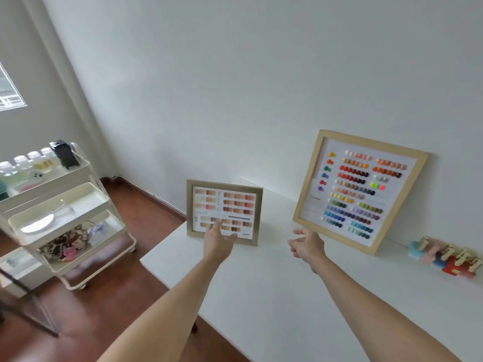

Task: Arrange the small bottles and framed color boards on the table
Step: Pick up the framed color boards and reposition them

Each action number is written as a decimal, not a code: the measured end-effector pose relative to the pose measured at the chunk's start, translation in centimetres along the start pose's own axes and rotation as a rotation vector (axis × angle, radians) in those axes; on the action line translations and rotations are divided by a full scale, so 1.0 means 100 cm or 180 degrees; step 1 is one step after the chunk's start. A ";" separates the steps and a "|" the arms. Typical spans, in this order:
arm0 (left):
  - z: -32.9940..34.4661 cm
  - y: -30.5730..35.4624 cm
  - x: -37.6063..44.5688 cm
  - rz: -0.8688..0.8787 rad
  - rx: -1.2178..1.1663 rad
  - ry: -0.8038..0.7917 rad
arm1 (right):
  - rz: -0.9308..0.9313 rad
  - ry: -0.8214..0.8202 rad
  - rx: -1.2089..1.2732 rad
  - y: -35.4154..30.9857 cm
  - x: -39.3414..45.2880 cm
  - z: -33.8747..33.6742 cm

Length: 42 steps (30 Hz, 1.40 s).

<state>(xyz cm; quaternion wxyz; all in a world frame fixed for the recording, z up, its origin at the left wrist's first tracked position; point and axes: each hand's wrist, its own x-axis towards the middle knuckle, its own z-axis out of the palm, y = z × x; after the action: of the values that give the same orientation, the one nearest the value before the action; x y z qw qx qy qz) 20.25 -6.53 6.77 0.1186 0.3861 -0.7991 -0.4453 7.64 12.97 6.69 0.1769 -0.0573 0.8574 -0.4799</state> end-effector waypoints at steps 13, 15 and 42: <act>-0.068 -0.065 0.081 -0.0005 -0.0103 0.0338 | -0.0533 0.0114 -0.0372 -0.026 0.029 0.102; -0.069 -0.068 0.096 0.0019 -0.0106 0.0356 | -0.0735 0.0228 -0.0448 -0.026 0.044 0.113; -0.040 -0.111 0.284 0.1229 0.0342 -0.0146 | -0.1283 0.0627 -0.0813 0.003 0.147 0.153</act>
<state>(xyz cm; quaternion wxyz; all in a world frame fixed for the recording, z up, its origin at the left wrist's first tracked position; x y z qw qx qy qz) 8.93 -32.96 -4.23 0.1628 0.2212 -0.8834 -0.3797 -0.54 -3.13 -4.50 -0.0154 -0.2018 0.8954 -0.3965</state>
